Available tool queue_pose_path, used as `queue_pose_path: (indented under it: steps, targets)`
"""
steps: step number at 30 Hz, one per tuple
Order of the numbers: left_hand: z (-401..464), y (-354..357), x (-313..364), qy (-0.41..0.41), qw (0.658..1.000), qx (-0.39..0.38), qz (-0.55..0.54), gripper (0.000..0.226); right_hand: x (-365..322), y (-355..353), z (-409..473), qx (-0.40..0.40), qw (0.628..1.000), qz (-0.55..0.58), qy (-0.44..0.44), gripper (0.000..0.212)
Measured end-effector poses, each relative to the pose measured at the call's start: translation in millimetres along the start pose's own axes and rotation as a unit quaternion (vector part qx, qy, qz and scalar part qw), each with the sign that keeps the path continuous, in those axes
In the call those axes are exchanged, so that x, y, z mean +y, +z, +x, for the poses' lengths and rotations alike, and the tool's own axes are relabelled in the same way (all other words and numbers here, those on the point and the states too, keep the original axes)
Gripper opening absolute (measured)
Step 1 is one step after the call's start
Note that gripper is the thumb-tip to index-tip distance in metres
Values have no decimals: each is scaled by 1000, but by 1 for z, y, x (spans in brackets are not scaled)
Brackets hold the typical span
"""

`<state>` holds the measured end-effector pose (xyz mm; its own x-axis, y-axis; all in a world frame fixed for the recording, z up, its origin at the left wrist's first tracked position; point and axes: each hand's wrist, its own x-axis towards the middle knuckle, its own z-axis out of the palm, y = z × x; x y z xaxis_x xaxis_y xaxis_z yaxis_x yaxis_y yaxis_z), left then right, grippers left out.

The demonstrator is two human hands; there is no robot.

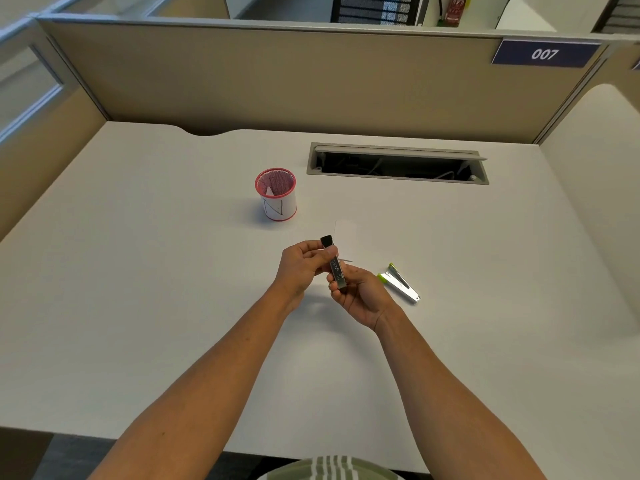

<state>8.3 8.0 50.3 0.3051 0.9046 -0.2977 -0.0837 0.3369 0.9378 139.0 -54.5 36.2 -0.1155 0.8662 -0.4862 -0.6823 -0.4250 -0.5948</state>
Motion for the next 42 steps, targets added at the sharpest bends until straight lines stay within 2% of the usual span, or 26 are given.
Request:
queue_pose_path:
  steps: [20,26,32,35,39,42]
  targets:
    - [7,2,-1,-5,1000,13,11,16,0,0,3,10,1000,17,-2,25]
    - [10,0,5,7,998,-27,55,21,-1,-5,4,4,1000,14,-5,24]
    - [13,3,3,5,996,-4,89,35,-5,-6,9,44,988,-136,-61,37]
    - [14,6,0,-3,997,-22,70,32,-7,-8,8,44,976,-195,-89,36]
    - [17,9,0,-6,990,-43,131,30,-11,-14,6,55,970,-207,-115,28]
    - [21,12,-2,-8,981,-78,176,23,-14,-19,6,40,980,-169,-98,28]
